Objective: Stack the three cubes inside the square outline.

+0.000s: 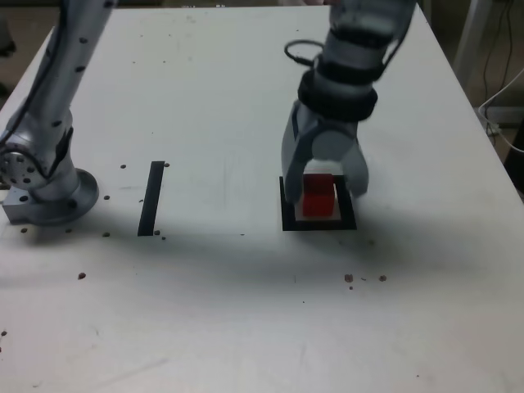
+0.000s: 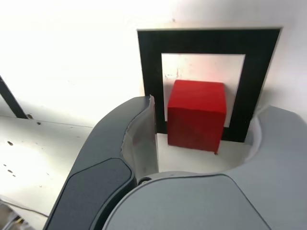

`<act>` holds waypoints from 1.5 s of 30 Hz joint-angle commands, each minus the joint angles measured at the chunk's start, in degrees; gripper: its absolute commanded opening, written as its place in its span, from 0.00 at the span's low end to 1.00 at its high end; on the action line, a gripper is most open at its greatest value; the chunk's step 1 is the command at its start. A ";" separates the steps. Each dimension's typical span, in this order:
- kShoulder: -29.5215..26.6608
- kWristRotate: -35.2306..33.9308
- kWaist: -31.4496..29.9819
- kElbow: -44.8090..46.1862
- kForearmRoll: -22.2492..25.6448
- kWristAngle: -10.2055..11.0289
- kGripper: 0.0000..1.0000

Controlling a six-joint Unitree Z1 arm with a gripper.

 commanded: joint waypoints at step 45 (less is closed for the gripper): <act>8.84 5.73 29.86 -21.08 12.56 2.80 0.98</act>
